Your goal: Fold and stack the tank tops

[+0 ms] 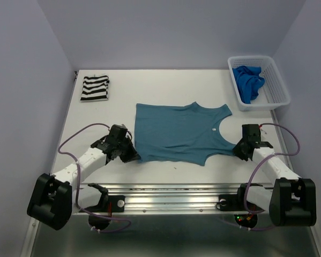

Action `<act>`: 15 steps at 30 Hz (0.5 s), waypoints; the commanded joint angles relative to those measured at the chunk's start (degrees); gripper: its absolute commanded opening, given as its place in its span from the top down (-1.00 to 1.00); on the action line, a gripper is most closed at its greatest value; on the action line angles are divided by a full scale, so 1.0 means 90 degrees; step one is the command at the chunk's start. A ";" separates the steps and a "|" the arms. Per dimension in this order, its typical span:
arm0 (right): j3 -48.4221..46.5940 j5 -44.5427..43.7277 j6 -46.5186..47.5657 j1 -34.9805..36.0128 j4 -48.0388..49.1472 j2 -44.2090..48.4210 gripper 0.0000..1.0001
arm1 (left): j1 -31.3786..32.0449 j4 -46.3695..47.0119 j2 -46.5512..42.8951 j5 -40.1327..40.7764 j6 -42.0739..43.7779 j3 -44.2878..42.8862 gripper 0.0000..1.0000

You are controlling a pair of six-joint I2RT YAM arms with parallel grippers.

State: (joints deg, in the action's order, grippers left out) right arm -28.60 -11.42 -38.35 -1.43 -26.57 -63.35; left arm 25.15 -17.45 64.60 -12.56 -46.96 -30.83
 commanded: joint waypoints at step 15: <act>-0.1167 0.0332 0.0696 -0.0026 0.0100 0.0019 0.99 | 0.0028 0.0327 -0.0244 -0.0265 0.0423 -0.1270 1.00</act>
State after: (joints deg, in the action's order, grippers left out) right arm -34.72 -7.84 -34.26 -1.43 -26.63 -61.49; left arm 25.15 -16.95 61.17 -15.00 -45.41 -37.26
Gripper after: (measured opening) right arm 0.078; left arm 0.019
